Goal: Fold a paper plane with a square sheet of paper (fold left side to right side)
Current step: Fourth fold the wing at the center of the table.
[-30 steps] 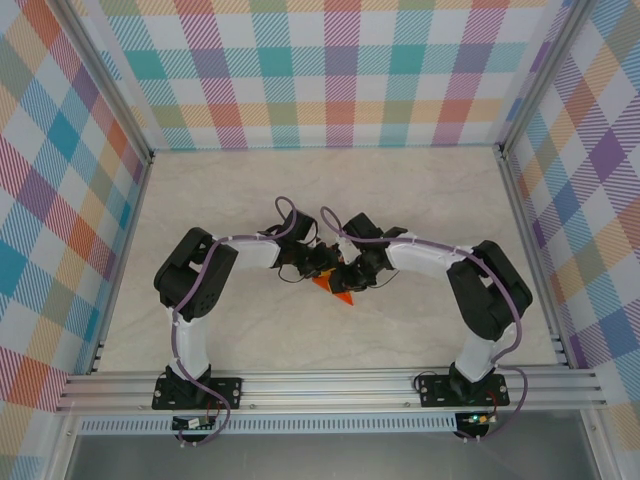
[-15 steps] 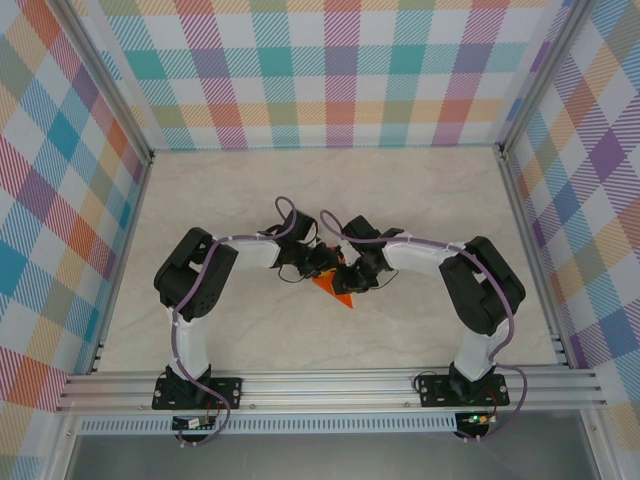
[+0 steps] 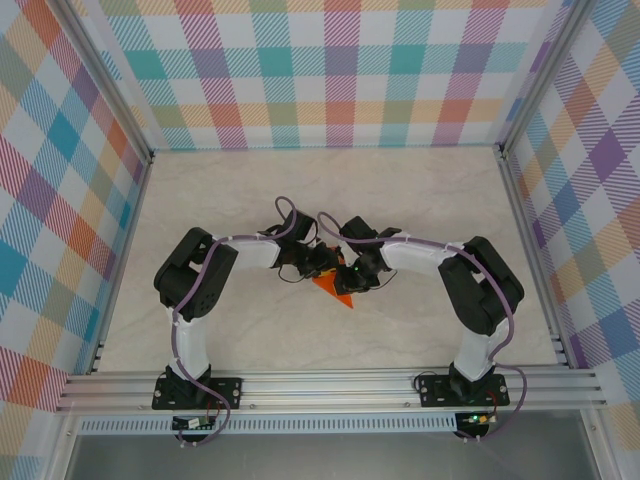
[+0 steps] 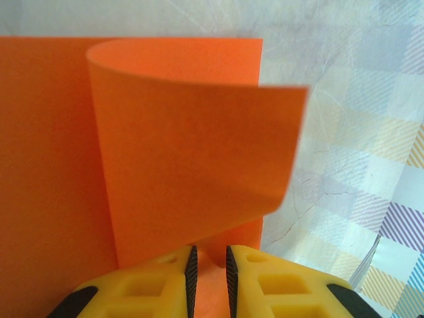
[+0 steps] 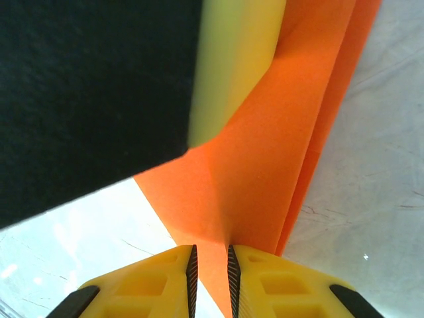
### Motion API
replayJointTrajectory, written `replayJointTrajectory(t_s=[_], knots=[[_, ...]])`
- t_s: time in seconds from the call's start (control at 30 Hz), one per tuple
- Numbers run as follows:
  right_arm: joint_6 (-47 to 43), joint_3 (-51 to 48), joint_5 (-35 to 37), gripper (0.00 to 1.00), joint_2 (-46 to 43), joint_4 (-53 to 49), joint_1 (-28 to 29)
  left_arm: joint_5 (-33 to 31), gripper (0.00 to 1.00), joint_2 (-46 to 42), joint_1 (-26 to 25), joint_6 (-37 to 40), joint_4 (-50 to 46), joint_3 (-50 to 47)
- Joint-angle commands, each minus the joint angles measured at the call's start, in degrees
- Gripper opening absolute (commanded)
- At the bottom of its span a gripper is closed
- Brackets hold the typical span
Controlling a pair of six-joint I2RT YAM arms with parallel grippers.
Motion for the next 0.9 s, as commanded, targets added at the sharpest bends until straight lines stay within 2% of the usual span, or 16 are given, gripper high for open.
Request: replayJointTrajectory(t_s=[0.0, 0.6, 0.87], knots=[[-1.11, 0.80, 1.43, 0.22, 1.38, -2.52, 0.39, -2.56, 0.22, 1.70, 0.00, 0.27, -4.84, -0.83], [0.77, -4.55, 1.44, 0.09, 2.06, -2.00, 0.32, -2.92, 0.22, 1.90, 0.25, 0.73, -5.57, -0.65], [0.83, -8.21, 1.70, 0.08, 2.78, -1.96, 0.31, -2.92, 0.22, 1.86, 1.66, 1.98, -7.04, 0.50]])
